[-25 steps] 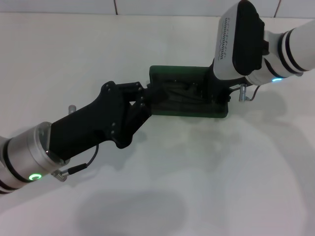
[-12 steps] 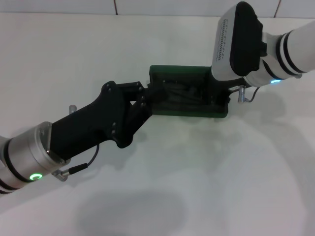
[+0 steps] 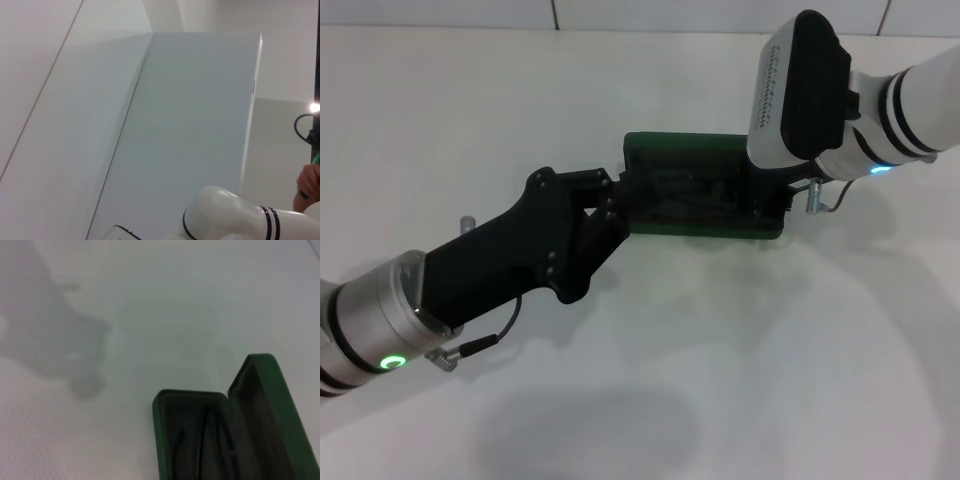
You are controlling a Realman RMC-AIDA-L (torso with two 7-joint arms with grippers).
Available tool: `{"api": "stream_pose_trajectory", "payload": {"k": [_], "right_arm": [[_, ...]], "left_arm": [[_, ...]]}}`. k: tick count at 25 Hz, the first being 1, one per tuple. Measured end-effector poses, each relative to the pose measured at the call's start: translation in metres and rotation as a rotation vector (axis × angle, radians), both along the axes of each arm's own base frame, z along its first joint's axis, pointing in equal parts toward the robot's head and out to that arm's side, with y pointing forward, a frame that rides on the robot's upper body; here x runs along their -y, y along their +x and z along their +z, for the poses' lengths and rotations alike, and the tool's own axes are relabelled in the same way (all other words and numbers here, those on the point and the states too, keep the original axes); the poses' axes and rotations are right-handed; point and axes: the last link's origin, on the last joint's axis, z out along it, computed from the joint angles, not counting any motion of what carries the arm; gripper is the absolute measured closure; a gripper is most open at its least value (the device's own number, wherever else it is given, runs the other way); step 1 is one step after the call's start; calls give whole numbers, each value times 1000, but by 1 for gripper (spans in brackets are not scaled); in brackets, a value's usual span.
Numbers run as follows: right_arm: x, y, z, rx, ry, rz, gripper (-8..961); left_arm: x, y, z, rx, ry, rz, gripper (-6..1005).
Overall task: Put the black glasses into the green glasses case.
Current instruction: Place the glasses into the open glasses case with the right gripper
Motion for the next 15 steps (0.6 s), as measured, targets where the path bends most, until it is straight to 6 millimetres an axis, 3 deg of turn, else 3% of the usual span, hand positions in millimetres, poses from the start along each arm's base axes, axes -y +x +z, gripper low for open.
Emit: {"api": "stream_pose_trajectory", "payload": {"k": [8, 15], "right_arm": [[1, -1, 1, -6, 5, 3, 750], [5, -5, 2, -26, 4, 11, 752]], "left_arm": [[1, 0, 0, -1, -3, 0, 970], [1, -1, 0, -1, -3, 0, 970]]}}
